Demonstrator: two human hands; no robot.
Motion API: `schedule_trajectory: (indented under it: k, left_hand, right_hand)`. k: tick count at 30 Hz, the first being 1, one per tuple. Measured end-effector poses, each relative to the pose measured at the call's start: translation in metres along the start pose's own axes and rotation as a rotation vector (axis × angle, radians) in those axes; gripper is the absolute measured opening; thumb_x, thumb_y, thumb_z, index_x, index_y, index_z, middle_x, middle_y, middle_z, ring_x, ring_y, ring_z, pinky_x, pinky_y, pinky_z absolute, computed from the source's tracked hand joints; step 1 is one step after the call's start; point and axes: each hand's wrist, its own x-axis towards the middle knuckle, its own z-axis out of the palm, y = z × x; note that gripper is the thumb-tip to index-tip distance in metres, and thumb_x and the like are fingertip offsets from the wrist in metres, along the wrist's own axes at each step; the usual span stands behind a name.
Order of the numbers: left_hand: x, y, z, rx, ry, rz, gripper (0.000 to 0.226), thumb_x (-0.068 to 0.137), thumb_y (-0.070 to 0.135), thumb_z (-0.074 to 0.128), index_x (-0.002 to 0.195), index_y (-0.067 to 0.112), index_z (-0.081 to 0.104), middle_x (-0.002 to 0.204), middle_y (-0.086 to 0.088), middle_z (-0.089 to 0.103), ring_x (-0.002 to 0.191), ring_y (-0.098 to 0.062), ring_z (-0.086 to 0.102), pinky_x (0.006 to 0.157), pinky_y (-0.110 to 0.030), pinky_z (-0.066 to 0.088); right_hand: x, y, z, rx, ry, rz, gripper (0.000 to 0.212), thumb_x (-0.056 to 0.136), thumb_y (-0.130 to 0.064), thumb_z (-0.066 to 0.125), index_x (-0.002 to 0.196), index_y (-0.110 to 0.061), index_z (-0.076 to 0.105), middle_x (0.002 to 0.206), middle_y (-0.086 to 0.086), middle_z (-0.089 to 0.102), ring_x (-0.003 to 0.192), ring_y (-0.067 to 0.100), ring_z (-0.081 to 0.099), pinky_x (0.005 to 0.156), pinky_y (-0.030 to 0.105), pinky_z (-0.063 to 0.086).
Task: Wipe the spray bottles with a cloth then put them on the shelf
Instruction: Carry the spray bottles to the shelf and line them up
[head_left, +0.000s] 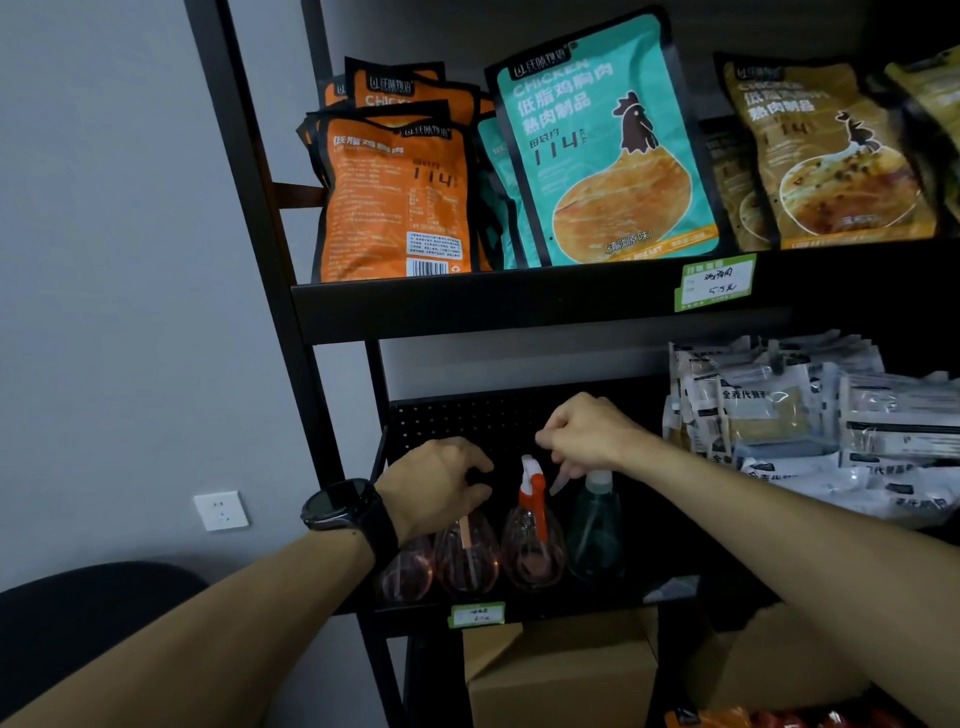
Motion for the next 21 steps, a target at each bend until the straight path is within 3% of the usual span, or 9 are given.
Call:
schedule_trajectory:
  k: [4, 8, 10, 12, 16, 21]
  left_hand:
    - [0.006, 0.013, 0.0, 0.007, 0.014, 0.06, 0.045, 0.099, 0.036, 0.059, 0.142, 0.023, 0.054, 0.148, 0.004, 0.051, 0.132, -0.014, 0.051, 0.107, -0.031, 0.044]
    - [0.015, 0.025, 0.007, -0.014, -0.012, 0.08, 0.05, 0.098, 0.037, 0.059, 0.145, 0.022, 0.05, 0.148, 0.001, 0.053, 0.132, -0.017, 0.052, 0.107, -0.033, 0.044]
    - [0.019, 0.028, 0.014, -0.018, -0.038, 0.078, 0.052, 0.098, 0.039, 0.058, 0.146, 0.023, 0.048, 0.147, 0.0, 0.054, 0.132, -0.018, 0.052, 0.107, -0.034, 0.044]
    - [0.023, 0.029, 0.021, -0.022, -0.054, 0.072, 0.053, 0.098, 0.039, 0.059, 0.147, 0.024, 0.048, 0.149, 0.001, 0.053, 0.133, -0.018, 0.051, 0.108, -0.034, 0.043]
    - [0.028, 0.029, 0.028, -0.038, -0.037, 0.057, 0.051, 0.099, 0.042, 0.058, 0.146, 0.025, 0.05, 0.148, 0.002, 0.054, 0.132, -0.017, 0.053, 0.107, -0.035, 0.044]
    - [0.03, 0.028, 0.03, -0.043, -0.016, 0.051, 0.048, 0.099, 0.044, 0.057, 0.142, 0.025, 0.054, 0.143, 0.003, 0.059, 0.127, -0.017, 0.057, 0.104, -0.035, 0.047]
  right_hand:
    - [0.005, 0.012, -0.02, -0.202, 0.113, -0.049, 0.028, 0.086, -0.005, 0.053, 0.103, -0.012, 0.074, 0.11, 0.006, 0.07, 0.099, 0.021, 0.066, 0.088, 0.035, 0.056]
    - [0.004, 0.026, -0.026, -0.31, -0.022, -0.058, 0.036, 0.09, -0.009, 0.054, 0.123, -0.018, 0.065, 0.129, 0.005, 0.06, 0.115, 0.021, 0.058, 0.094, 0.029, 0.049]
    - [0.004, 0.032, -0.026, -0.334, -0.119, -0.086, 0.031, 0.093, -0.027, 0.059, 0.123, -0.02, 0.064, 0.126, 0.004, 0.061, 0.114, 0.021, 0.058, 0.096, 0.034, 0.049]
    - [0.003, 0.035, -0.024, -0.351, -0.144, -0.106, 0.028, 0.095, -0.034, 0.058, 0.117, -0.02, 0.066, 0.117, 0.003, 0.064, 0.103, 0.02, 0.061, 0.089, 0.035, 0.052]
    - [0.007, 0.037, -0.021, -0.434, -0.114, -0.126, 0.019, 0.095, -0.017, 0.055, 0.111, -0.019, 0.066, 0.11, 0.005, 0.065, 0.095, 0.021, 0.062, 0.079, 0.034, 0.052]
    - [0.01, 0.039, -0.02, -0.493, -0.103, -0.177, 0.015, 0.095, -0.012, 0.056, 0.105, -0.017, 0.066, 0.104, 0.004, 0.066, 0.093, 0.022, 0.062, 0.071, 0.029, 0.046]
